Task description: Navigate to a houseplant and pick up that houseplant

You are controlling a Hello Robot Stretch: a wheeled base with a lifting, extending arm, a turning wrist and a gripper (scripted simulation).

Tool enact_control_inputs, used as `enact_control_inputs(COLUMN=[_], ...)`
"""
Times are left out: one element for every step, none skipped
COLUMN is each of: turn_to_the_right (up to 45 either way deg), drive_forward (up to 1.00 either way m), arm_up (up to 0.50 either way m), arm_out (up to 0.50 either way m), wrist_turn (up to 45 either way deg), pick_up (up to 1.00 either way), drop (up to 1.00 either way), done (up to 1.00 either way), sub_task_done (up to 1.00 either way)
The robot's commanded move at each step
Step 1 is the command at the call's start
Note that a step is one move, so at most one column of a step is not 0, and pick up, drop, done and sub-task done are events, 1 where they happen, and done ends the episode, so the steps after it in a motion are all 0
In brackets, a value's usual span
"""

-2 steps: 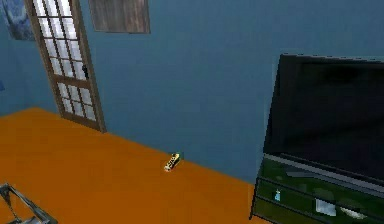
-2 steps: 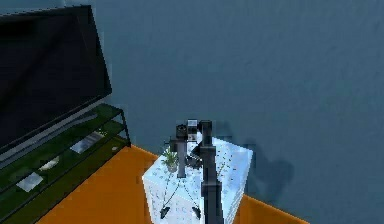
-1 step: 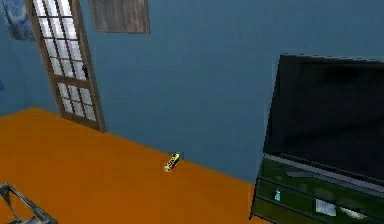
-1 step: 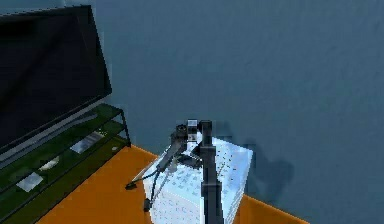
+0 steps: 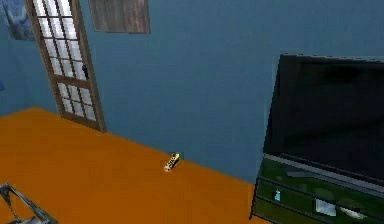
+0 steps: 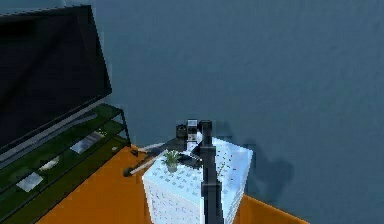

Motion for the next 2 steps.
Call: enact_control_inputs(turn_to_the_right=[0.0, 0.0], drive_forward=[0.00, 0.00], arm_up=[0.00, 0.00], arm_out=[0.00, 0.00], wrist_turn=[45.0, 24.0], pick_up=[0.00, 0.00], drop=[0.00, 0.00], done=[0.00, 0.00], sub_task_done=[0.00, 0.00])
